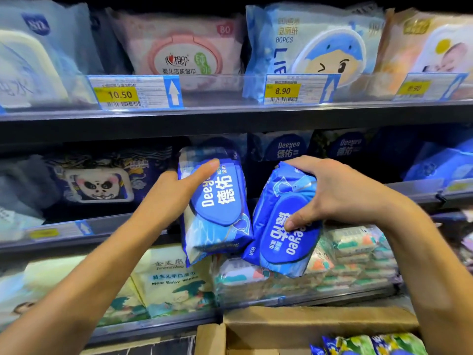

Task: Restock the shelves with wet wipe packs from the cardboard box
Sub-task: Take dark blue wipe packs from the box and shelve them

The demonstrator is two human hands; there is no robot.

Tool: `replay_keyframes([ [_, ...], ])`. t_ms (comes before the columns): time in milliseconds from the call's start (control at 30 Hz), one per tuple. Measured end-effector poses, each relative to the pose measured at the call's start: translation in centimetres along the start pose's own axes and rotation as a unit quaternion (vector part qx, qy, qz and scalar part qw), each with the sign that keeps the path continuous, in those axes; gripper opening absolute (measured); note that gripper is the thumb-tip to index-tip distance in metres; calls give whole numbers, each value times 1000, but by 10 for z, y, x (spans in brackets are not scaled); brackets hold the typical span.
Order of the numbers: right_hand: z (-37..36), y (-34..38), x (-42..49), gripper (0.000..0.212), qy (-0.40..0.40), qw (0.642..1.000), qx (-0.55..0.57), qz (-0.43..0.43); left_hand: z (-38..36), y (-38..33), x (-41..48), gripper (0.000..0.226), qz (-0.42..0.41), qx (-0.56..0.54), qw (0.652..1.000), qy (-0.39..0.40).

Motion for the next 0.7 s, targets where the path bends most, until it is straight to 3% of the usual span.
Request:
replay_keyframes([
  [200, -12, 5, 12, 104, -19, 999, 39, 29, -9, -17, 1, 52, -18, -11, 997, 68],
  [433, -13, -3, 10, 101, -53, 987, 150, 23, -2, -25, 3, 51, 56, -85, 991, 82],
  [600, -13, -7, 12, 95, -65, 980, 186, 16, -2, -32, 6, 45, -12, 4, 1000, 21],
  [700, -14, -7, 13, 94, -63, 978, 197, 13, -2, -31, 5, 56, -62, 43, 997, 8],
])
Point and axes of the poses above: each hand's wrist, its own x-axis towards the middle knuckle, its own z-axis out of the back of the hand, y = z × x, the point moved 4 cm from there along x, towards the middle knuckle, and after that the axes turned 4 degrees about x, right-handed, at the moved point
